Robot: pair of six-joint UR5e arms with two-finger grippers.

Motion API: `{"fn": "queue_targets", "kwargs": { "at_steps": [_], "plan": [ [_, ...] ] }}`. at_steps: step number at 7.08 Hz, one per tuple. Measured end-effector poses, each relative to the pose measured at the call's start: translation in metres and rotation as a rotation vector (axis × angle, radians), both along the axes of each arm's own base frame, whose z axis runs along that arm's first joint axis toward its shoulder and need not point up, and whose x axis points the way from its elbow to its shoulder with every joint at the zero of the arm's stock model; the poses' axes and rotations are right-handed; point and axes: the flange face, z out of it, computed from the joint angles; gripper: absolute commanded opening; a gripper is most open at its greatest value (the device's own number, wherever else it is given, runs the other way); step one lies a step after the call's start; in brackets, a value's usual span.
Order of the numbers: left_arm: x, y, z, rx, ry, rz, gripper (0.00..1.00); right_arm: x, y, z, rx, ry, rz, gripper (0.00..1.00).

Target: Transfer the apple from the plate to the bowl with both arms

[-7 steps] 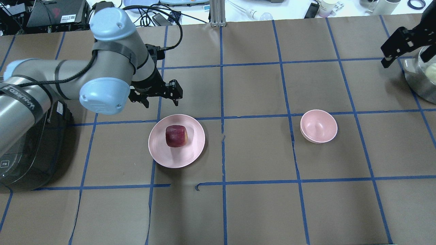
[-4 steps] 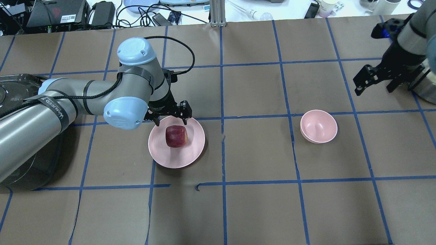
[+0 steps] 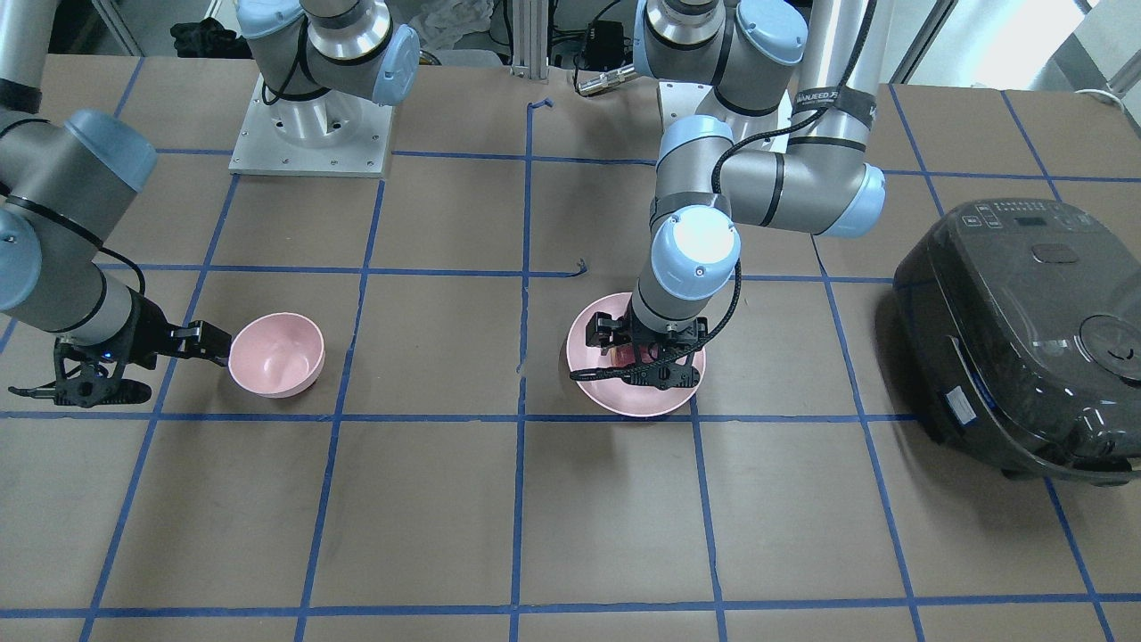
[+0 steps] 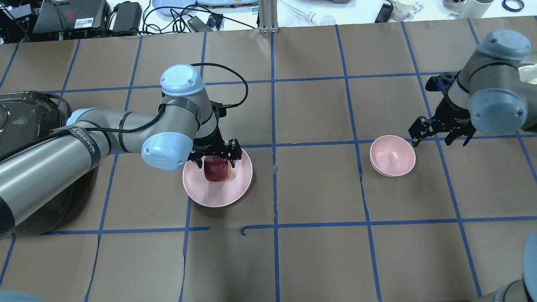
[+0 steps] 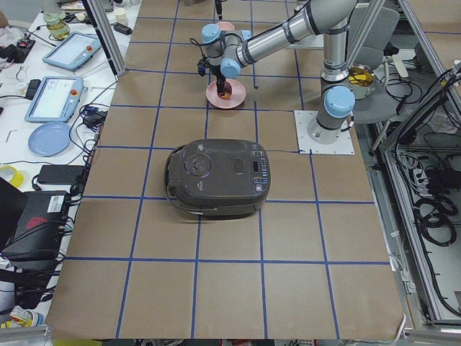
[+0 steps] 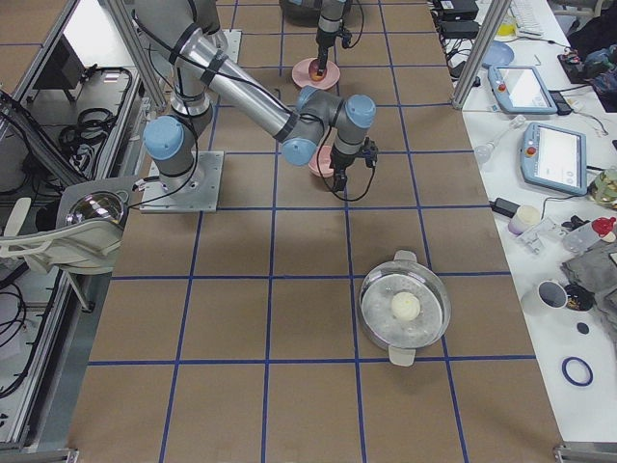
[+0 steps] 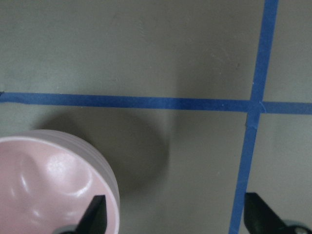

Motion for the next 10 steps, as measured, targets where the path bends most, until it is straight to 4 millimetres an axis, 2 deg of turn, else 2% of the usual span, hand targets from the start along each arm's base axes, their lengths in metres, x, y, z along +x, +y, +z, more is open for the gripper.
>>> {"fn": "queue_targets", "kwargs": {
  "at_steps": [1,2,3,5,7,9,10],
  "plan": [
    [-0.001,0.003,-0.003,-0.003,0.001,-0.003,0.10,0.003,0.001,-0.001,0.004,0.000,-0.004,1.00],
    [-0.001,0.003,-0.003,-0.011,0.004,-0.005,0.00,0.011,0.003,-0.005,0.015,-0.001,-0.014,0.58],
    [-0.001,0.003,0.001,-0.024,0.006,-0.003,0.00,0.022,0.008,-0.015,0.017,0.004,-0.020,0.01],
    [-0.002,-0.002,0.021,-0.066,0.016,0.000,0.00,0.031,0.011,-0.026,-0.012,0.019,-0.019,0.00],
    [-0.006,-0.010,0.039,-0.095,0.032,-0.002,0.00,0.031,0.011,-0.025,-0.023,0.026,-0.018,0.00],
    [-0.010,-0.014,0.047,-0.110,0.058,-0.005,0.00,0.034,0.011,-0.022,-0.029,0.024,-0.019,0.00],
    [-0.010,-0.014,0.049,-0.112,0.060,-0.003,0.00,0.046,0.008,-0.019,-0.038,0.014,-0.027,0.00]
  ]
}}
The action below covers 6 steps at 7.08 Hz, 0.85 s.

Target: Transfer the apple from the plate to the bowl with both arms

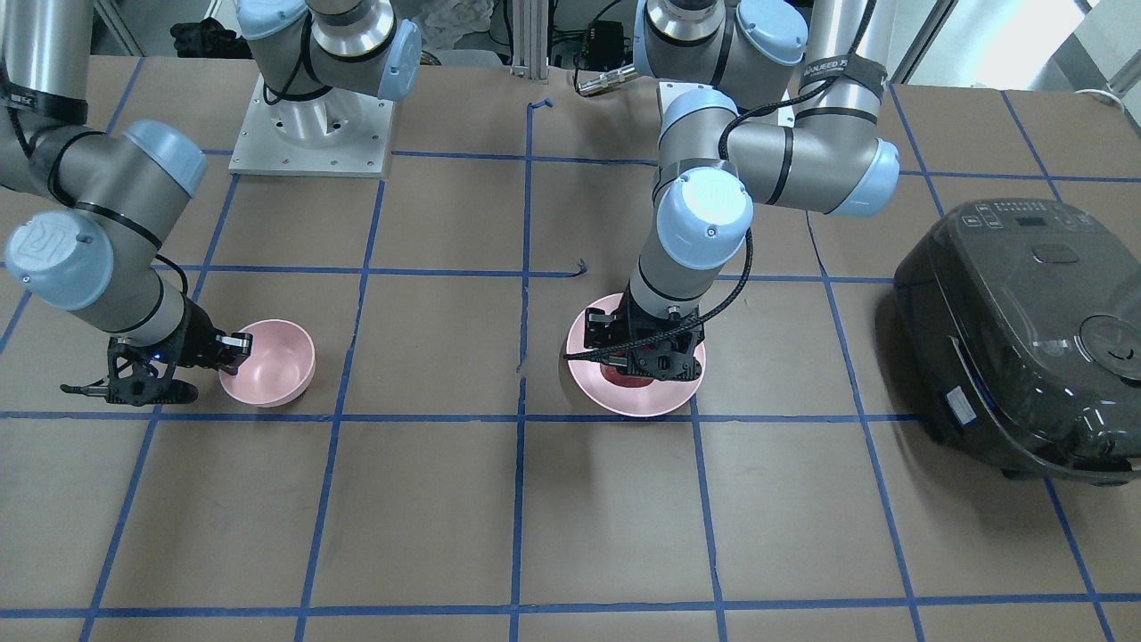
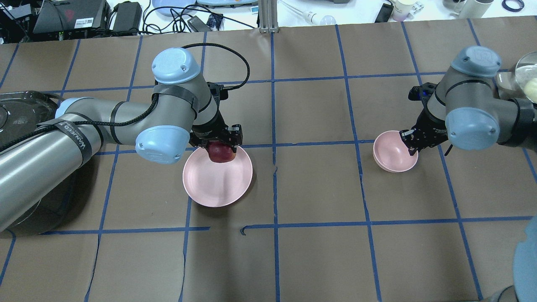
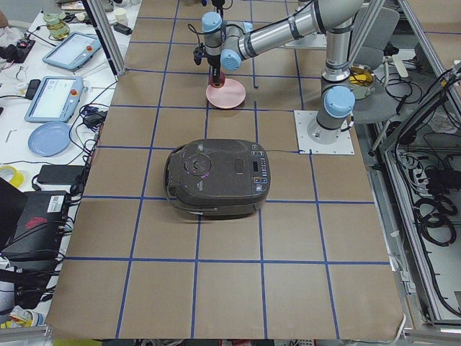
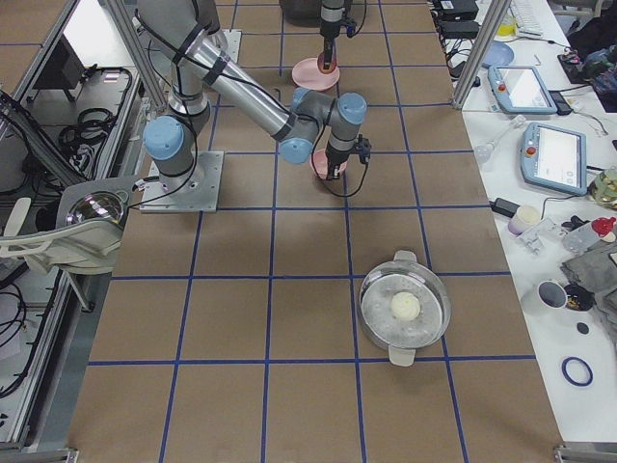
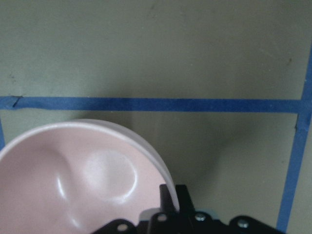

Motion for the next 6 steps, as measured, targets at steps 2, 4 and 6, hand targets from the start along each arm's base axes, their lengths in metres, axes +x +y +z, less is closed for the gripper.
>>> {"fn": "queue_targets", "kwargs": {
  "at_steps": [2,4,6],
  "plan": [
    [-0.002,0.000,0.001,-0.001,0.002,0.003,0.00,0.081,-0.009,0.012,-0.028,-0.044,-0.027,0.00],
    [-0.005,-0.002,0.003,-0.002,0.019,0.035,0.00,0.165,0.001,0.019,-0.034,-0.062,0.000,0.00],
    [-0.018,-0.001,0.004,0.002,0.038,0.051,0.00,0.191,0.011,0.016,-0.023,-0.060,0.018,0.00]
  ]
}}
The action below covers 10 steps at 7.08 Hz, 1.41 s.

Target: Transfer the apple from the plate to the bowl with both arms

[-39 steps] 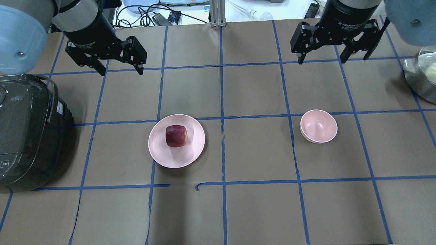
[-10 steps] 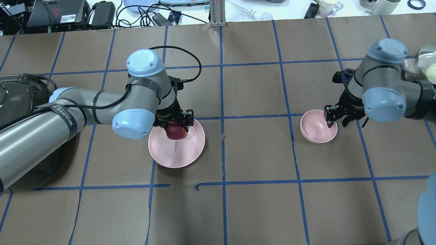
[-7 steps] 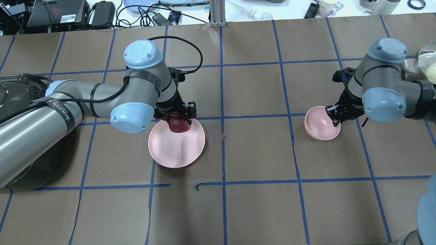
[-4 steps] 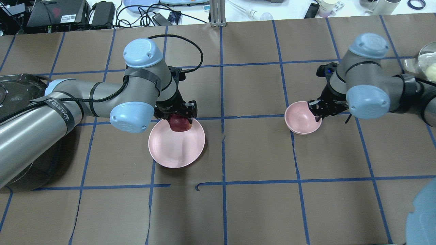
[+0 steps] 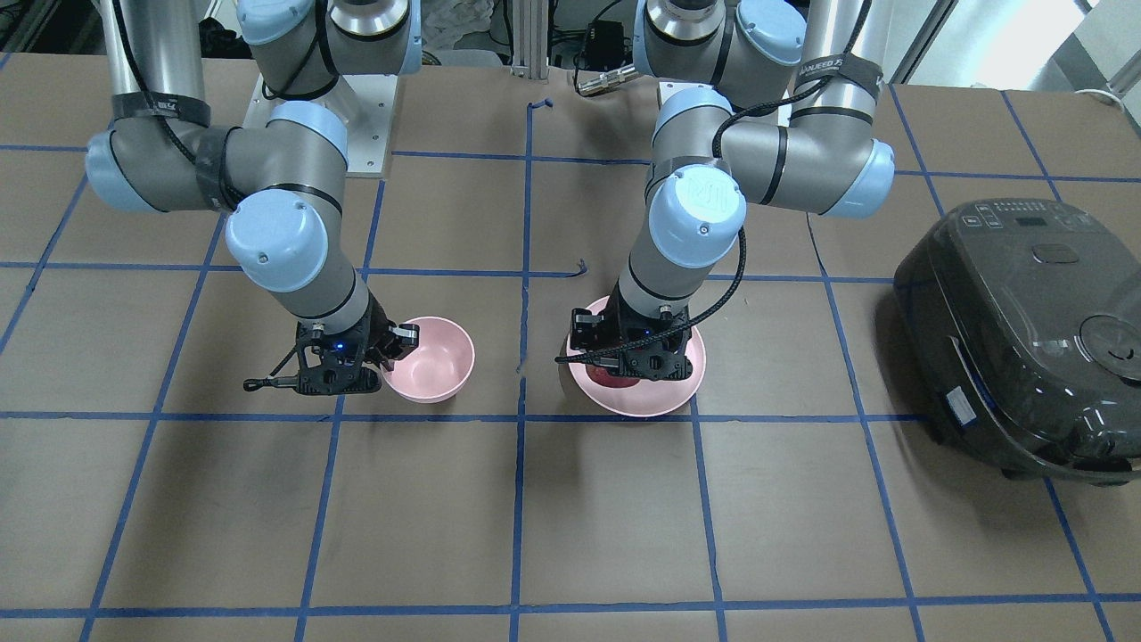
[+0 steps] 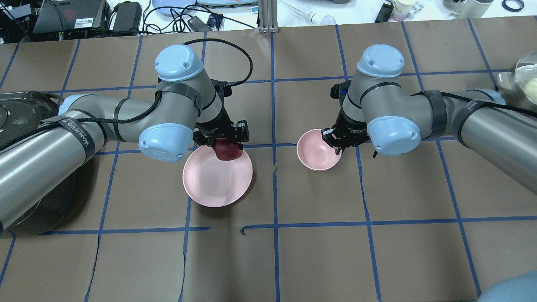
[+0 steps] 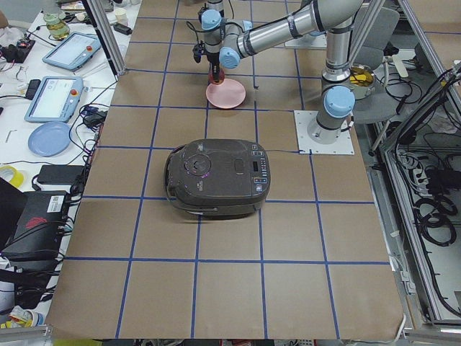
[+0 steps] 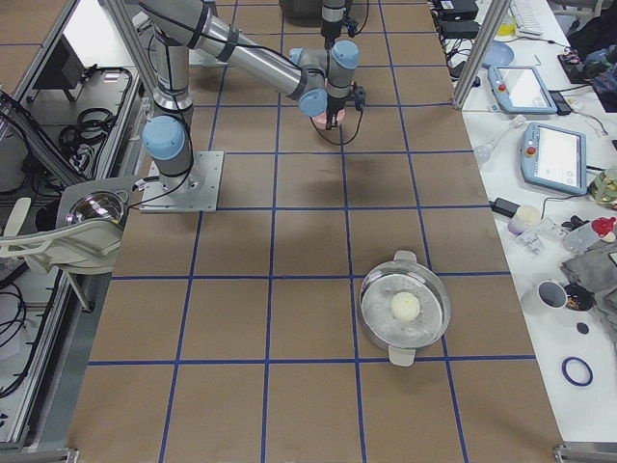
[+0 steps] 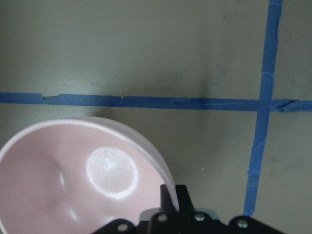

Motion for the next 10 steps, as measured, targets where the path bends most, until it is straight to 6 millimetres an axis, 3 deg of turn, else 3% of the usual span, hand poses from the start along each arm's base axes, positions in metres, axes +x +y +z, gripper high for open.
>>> {"fn": "queue_targets", "kwargs": {
  "at_steps": [2,3,4,6,7,9,10],
  "plan": [
    [-0.015,0.004,-0.001,0.009,0.036,0.014,0.00,0.003,0.010,-0.011,0.022,0.002,0.003,0.00],
    [-0.023,0.006,0.000,0.017,0.080,0.027,0.00,0.002,0.012,-0.014,0.026,0.006,0.003,0.80],
    [-0.037,0.009,0.002,0.022,0.104,0.034,0.00,0.002,0.012,-0.015,0.026,0.009,0.003,1.00],
    [-0.074,0.010,0.013,0.011,0.114,0.051,0.00,-0.001,0.005,-0.005,0.008,0.021,0.000,1.00],
    [-0.087,0.011,0.014,0.013,0.115,0.067,0.00,-0.005,-0.005,0.015,-0.022,0.044,-0.001,1.00],
    [-0.107,0.015,0.013,0.022,0.140,0.101,0.00,-0.009,-0.028,0.089,-0.052,0.088,0.001,1.00],
    [-0.115,0.014,0.014,0.021,0.179,0.124,0.00,-0.010,-0.031,0.140,-0.045,0.097,0.001,1.00]
  ]
}}
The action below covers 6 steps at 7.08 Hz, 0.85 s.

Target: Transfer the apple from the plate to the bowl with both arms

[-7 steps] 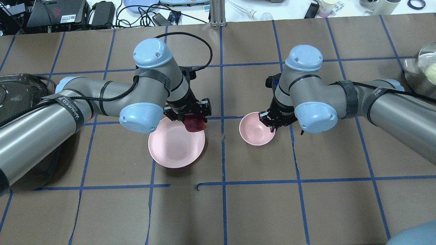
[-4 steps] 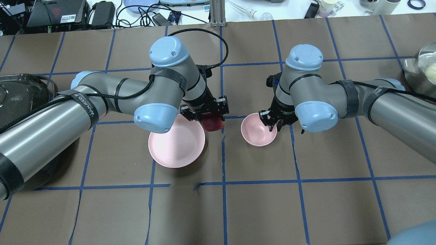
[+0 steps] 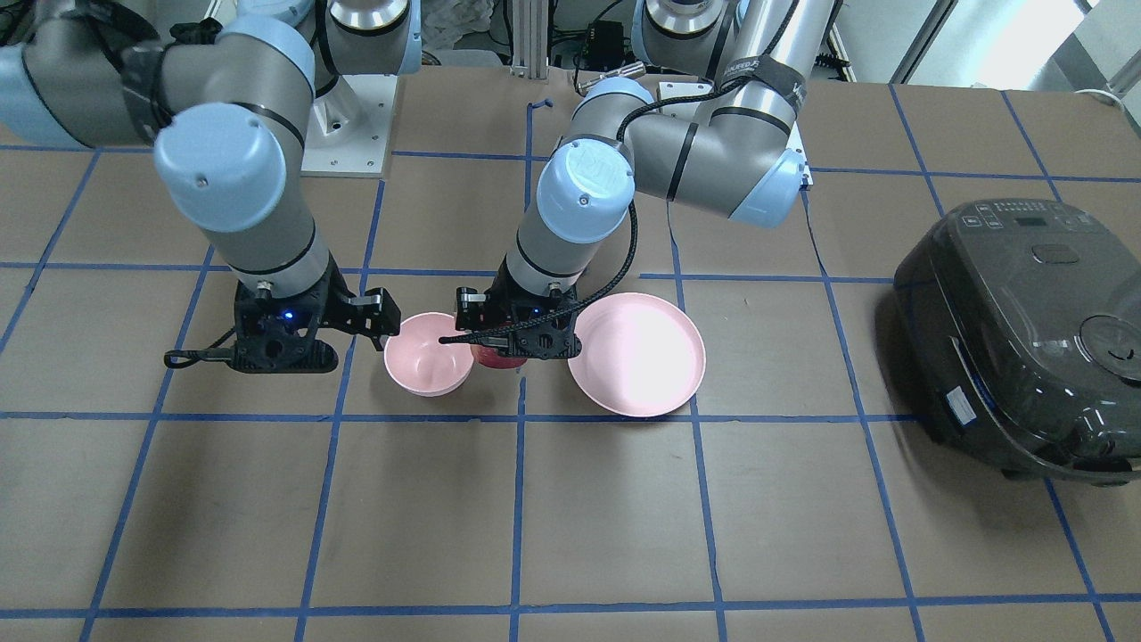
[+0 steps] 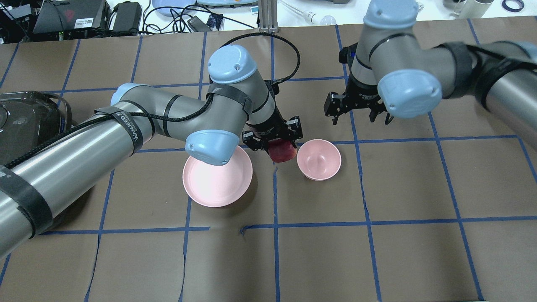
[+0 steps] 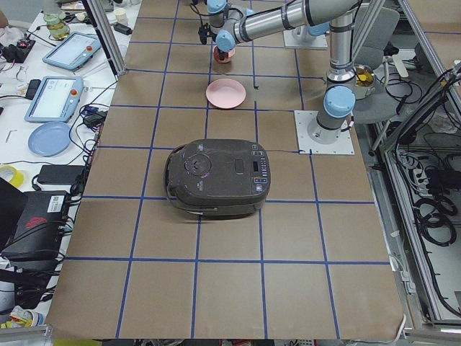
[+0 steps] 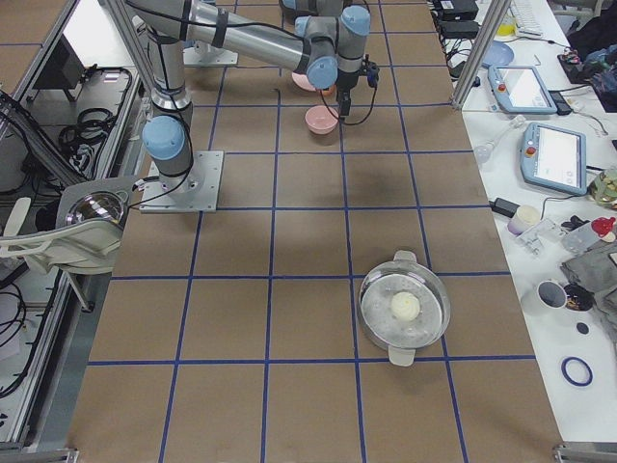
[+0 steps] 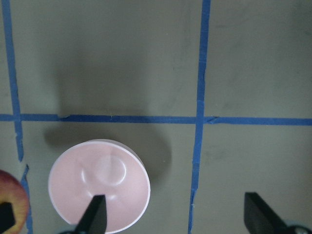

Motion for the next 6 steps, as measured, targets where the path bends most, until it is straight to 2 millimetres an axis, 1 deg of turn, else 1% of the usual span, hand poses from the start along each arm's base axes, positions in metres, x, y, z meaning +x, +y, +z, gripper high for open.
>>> {"fn": "queue_targets", "kwargs": {
  "at_steps": [1,2,3,5,6],
  "plan": [
    [-0.008,-0.001,-0.001,-0.003,0.025,0.012,0.00,-0.002,0.003,0.047,-0.009,0.010,-0.001,1.00],
    [-0.018,0.000,-0.006,-0.002,0.039,0.008,0.00,-0.004,0.009,0.082,-0.037,0.016,-0.001,1.00],
    [-0.029,0.000,-0.010,0.004,0.059,0.009,0.00,-0.003,0.018,0.106,-0.068,0.013,0.001,1.00],
    [-0.051,0.002,-0.023,0.022,0.089,0.043,0.00,-0.002,0.024,0.128,-0.119,0.005,0.004,1.00],
    [-0.059,0.002,-0.033,0.024,0.093,0.052,0.13,-0.002,0.024,0.135,-0.141,0.003,0.003,1.00]
  ]
}}
